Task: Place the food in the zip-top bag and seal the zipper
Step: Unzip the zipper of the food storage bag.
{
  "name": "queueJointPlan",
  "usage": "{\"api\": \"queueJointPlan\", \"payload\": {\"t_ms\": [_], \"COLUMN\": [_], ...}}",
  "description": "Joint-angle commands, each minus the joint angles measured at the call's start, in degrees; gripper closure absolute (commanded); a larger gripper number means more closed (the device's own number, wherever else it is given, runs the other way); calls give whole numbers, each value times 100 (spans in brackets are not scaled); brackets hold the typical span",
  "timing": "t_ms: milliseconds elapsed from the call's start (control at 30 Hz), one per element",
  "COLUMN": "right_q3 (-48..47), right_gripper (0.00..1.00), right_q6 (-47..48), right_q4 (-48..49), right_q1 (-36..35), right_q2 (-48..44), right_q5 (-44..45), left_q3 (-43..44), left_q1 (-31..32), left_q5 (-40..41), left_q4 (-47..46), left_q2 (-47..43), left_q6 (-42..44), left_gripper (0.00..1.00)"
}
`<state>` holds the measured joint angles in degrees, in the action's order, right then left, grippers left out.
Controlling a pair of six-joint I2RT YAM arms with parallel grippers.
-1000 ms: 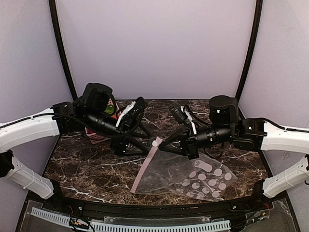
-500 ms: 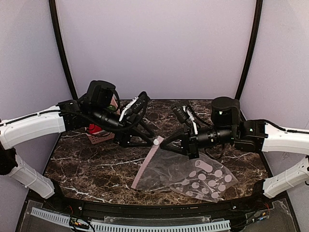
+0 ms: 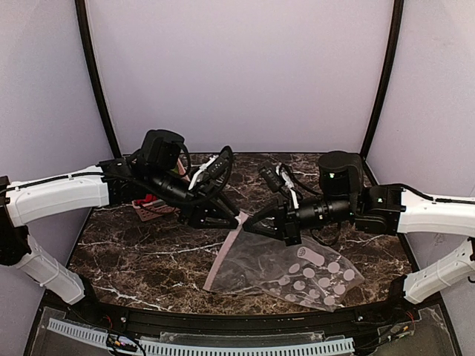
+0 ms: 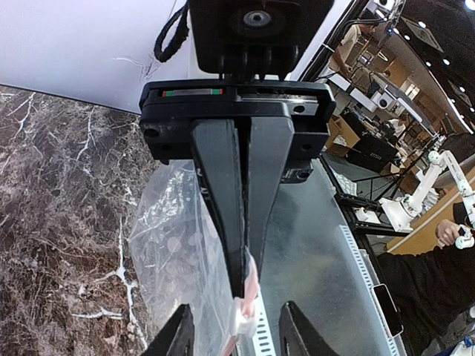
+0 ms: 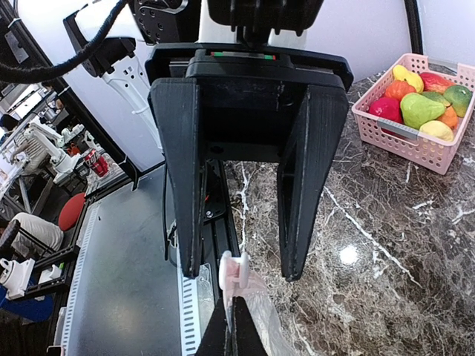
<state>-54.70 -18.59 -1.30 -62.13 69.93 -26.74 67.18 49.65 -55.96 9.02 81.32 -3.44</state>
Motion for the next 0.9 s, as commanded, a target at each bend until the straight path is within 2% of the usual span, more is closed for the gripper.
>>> {"api": "queueJointPlan", "payload": {"t_ms": [0, 267, 500, 867], "right_q3": [-94, -91, -93, -33], "right_gripper": [100, 100, 100, 100], "right_q6": [-57, -71, -83, -194], "right_q4": [165, 165, 165, 159], "right_q1": [-45, -45, -45, -44], "right_q2": [46, 69, 64, 2], "right_q5": [96, 108, 149, 485], "left_q3": [-108, -126, -134, -117], "left_q1": [1, -7, -1, 1], "left_q5": [-149, -124, -139, -203], "left_q4": [-117, -111, -111, -22], "left_q2": [-37, 2, 5, 70], "left_q6": [-30, -31, -20, -5], "left_gripper": [63, 73, 87, 99]}}
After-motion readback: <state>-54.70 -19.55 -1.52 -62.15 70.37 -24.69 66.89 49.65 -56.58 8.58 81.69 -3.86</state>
